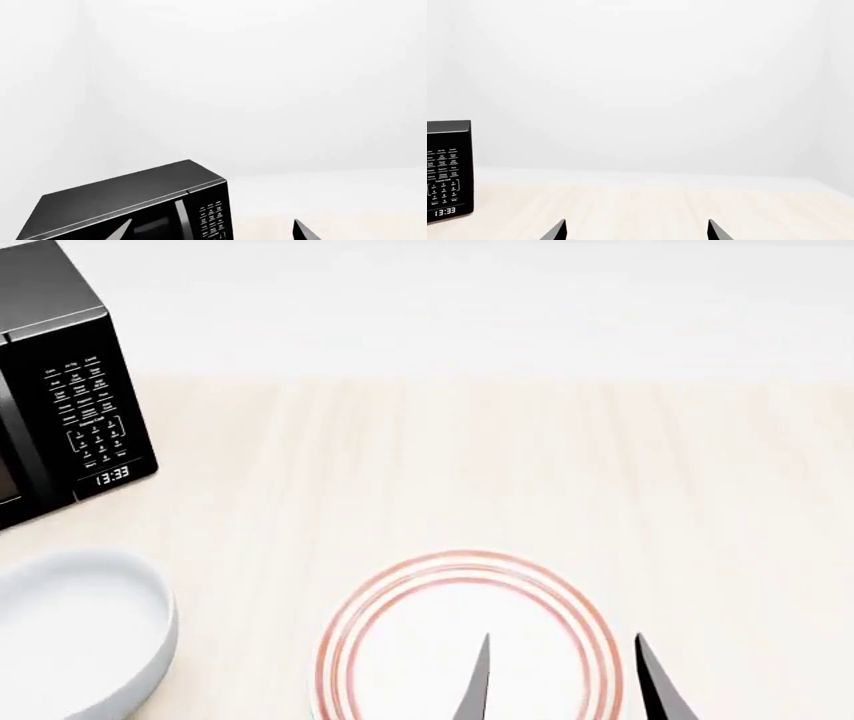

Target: Pick up the white bowl and put it on the plate.

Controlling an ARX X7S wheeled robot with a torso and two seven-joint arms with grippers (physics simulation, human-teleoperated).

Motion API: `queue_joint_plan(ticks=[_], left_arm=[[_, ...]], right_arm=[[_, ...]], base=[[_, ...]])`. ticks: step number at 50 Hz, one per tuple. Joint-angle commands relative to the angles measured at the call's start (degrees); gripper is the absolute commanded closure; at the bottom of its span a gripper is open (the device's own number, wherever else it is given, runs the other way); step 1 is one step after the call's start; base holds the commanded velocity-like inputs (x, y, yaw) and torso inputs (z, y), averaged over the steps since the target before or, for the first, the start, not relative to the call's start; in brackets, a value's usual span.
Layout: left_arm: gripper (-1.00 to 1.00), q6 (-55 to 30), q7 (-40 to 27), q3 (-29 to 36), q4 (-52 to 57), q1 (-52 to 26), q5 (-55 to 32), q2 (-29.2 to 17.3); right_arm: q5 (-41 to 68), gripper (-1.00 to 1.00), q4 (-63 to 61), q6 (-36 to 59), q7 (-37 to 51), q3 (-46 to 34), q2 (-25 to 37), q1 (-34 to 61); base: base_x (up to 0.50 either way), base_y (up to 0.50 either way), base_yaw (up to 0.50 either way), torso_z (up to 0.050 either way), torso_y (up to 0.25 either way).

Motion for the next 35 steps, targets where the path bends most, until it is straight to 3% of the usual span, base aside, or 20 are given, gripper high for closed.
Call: queue_joint_plan(ticks=[1, 5, 6, 11, 12, 13, 35], left_arm=[[-1.00, -21.22, -10.76, -7.18, -12.38, -17.04, -26.20, -6.78], [-1.00, -19.09, -11.62, -3.32, -18.69, -17.01, -25.41, -8.05], [-1.00, -16.34, -10.17, -1.12, -24.88, -15.98, -22.75, -8.68], [-1.00, -13.36, -8.96, 0.22, -29.83, -15.65, -20.71, -9.59], [-1.00, -5.27, -5.29, 7.10, -38.42, -12.52, -14.39, -9.68], [-1.00, -4.66, -4.97, 7.50, -41.58, -12.53, -14.07, -9.75], [-1.00, -2.02, -4.32, 8.88, -44.25, -11.19, -13.05, -9.44]], right_arm=[[0.23, -1.00, -0.40, 0.60, 0.34, -0.54, 0.39, 0.48], [0.36, -1.00, -0.33, 0.42, 0.51, -0.49, 0.56, 0.33], [0.41, -1.00, -0.32, 0.47, 0.61, -0.34, 0.60, 0.35], [0.42, -1.00, -0.34, 0.49, 0.81, -0.59, 0.72, 0.42], [0.12, -1.00, 0.01, -0.03, 0.64, -1.16, 0.82, 0.31], [0.15, -1.00, 0.08, -0.12, 0.67, -1.16, 0.84, 0.29], [0.57, -1.00, 0.67, -0.71, 1.25, -1.77, 1.53, 0.45]], base=[[0.00, 0.00, 0.00, 0.000, 0.000], [0.00, 0.00, 0.00, 0.000, 0.000], [0.00, 0.00, 0.00, 0.000, 0.000], [0.00, 0.00, 0.00, 0.000, 0.000], [0.00, 0.00, 0.00, 0.000, 0.000], [0.00, 0.00, 0.00, 0.000, 0.000], [0.00, 0.00, 0.00, 0.000, 0.000]])
